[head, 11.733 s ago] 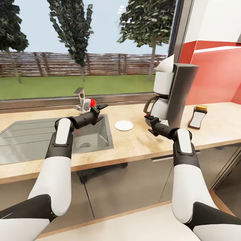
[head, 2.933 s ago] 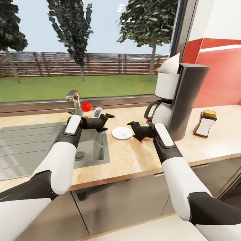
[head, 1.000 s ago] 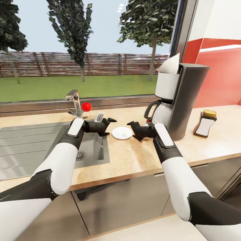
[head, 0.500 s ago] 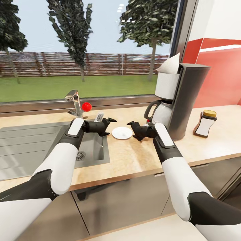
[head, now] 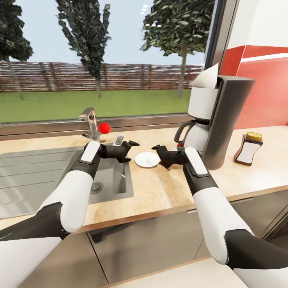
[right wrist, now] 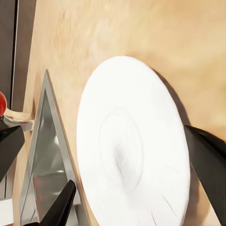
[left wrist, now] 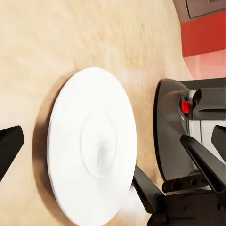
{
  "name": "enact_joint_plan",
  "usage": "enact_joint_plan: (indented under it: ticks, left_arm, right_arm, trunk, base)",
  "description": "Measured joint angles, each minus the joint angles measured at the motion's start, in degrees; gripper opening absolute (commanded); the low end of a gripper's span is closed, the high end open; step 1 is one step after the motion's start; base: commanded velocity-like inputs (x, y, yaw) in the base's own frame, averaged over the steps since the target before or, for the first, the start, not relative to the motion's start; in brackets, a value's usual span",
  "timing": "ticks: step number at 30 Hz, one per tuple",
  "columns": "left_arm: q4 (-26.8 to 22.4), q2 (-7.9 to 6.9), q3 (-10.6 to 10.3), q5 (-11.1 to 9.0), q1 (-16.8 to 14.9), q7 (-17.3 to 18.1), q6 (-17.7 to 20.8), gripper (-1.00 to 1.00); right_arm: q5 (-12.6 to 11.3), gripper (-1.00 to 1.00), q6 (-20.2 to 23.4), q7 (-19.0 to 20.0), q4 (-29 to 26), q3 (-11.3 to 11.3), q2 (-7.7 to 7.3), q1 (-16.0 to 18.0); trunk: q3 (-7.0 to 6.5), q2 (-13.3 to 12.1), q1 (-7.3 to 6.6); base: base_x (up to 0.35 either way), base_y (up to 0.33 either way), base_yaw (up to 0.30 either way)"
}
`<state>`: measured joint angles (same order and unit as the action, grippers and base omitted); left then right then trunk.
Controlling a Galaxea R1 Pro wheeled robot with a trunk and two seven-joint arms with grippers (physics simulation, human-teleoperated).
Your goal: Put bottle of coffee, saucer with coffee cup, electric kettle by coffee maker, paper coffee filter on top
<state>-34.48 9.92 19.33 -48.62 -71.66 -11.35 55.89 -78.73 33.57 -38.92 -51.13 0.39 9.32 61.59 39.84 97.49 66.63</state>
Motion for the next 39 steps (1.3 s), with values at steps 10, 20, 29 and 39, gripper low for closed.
enact_joint_plan:
  ticks: [10, 20, 29, 39]
  left_arm:
    - [0.03, 0.00, 0.00, 0.00, 0.00, 0.00, -0.02, 1.00]
    - [0.05, 0.00, 0.00, 0.00, 0.00, 0.00, 0.00, 1.00]
    - [0.11, 0.00, 0.00, 0.00, 0.00, 0.00, 0.00, 1.00]
    - [0.25, 0.00, -0.02, 0.00, 0.00, 0.15, 0.00, 1.00]
  right_arm:
    - [-0.01, 1.00, -0.02, 0.02, 0.02, 0.00, 0.00, 0.00]
    - [-0.01, 1.00, -0.03, 0.02, 0.02, 0.00, 0.00, 0.00]
    - [-0.04, 1.00, 0.00, 0.01, 0.02, 0.00, 0.00, 0.00]
    - [-0.06, 1.00, -0.03, 0.02, 0.02, 0.00, 0.00, 0.00]
  trunk:
    - [0.00, 0.00, 0.00]
    - [0.00, 0.00, 0.00]
    - [0.00, 0.00, 0.00]
    - [0.00, 0.00, 0.00]
  base:
    - [0.003, 0.003, 0.000]
    - [0.005, 0.003, 0.000]
    - [0.063, 0.050, 0.000]
    - [0.003, 0.003, 0.000]
